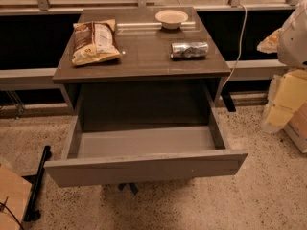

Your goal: Place redbull can into top drawer

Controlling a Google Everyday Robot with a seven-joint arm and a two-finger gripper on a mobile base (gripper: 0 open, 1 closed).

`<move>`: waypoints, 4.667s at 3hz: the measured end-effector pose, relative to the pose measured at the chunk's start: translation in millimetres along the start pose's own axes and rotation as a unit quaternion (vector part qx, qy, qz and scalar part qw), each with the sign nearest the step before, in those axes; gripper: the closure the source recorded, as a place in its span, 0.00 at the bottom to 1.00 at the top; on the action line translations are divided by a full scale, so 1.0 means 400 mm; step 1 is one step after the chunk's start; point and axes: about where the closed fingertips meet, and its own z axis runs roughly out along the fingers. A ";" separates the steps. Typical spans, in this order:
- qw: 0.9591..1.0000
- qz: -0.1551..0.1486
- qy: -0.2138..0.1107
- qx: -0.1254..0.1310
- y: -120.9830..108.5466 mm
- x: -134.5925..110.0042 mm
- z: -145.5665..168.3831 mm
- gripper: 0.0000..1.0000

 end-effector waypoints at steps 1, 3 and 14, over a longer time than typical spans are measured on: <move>1.000 0.000 0.000 0.001 -0.001 -0.001 -0.001 0.00; 0.999 -0.019 -0.031 0.000 -0.079 -0.078 0.044 0.00; 0.981 0.030 -0.191 -0.017 -0.571 -0.374 0.460 0.00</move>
Offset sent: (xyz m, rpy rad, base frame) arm 0.0259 0.0206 -0.0033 0.0056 -0.0027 0.0703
